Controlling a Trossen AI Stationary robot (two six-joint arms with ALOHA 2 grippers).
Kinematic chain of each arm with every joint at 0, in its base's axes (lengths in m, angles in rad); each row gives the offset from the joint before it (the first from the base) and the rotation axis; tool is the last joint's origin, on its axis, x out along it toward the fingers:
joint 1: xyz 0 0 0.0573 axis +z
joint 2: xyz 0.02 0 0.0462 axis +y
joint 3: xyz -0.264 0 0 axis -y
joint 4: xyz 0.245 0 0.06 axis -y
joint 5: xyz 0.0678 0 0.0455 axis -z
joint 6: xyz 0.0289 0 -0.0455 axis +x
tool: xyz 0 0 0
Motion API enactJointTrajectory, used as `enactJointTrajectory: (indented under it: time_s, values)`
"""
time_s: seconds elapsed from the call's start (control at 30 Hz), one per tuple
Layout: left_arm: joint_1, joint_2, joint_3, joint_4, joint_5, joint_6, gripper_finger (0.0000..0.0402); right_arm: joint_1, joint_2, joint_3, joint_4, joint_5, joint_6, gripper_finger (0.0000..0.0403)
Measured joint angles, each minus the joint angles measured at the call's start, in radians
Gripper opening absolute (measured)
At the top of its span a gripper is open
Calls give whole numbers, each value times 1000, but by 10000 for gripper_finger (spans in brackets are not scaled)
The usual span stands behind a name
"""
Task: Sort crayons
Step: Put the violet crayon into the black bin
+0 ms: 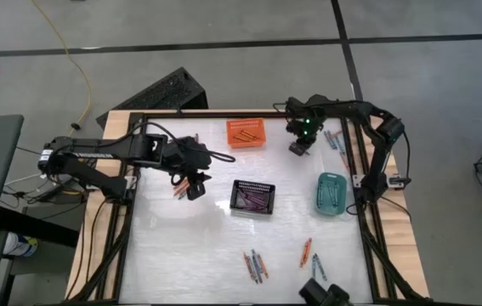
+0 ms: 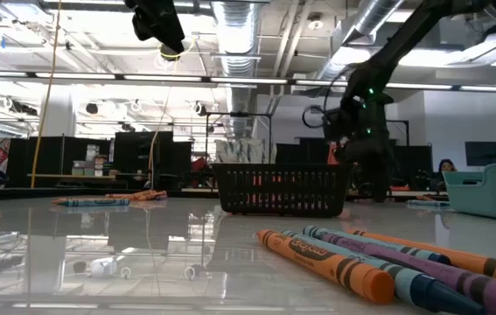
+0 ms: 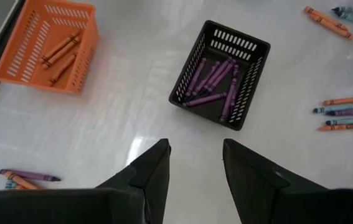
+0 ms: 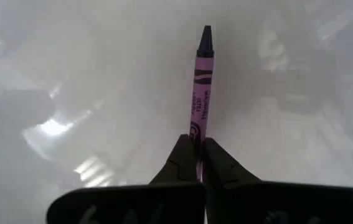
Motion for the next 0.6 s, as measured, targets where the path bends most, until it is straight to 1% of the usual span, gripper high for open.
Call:
enactJointTrajectory:
  time_s: [0.07, 0.2, 0.3, 0.43, 0.6]
  values:
    - [0, 0, 0, -11, 0, 1, 137, 11, -36, 30, -16, -20, 8, 1]
    - [0, 0, 0, -46, 0, 2, 137, 42, -111, 58, -76, -20, 20, 1]
    - [0, 0, 0, -68, -1, 2, 137, 82, -186, 78, -81, -65, 43, 1]
    - [0, 0, 0, -100, -8, 2, 137, 185, -267, 77, -95, -134, 82, 0]
    - [0, 0, 0, -134, -40, 5, 137, 385, -320, 79, -23, -200, 153, 0]
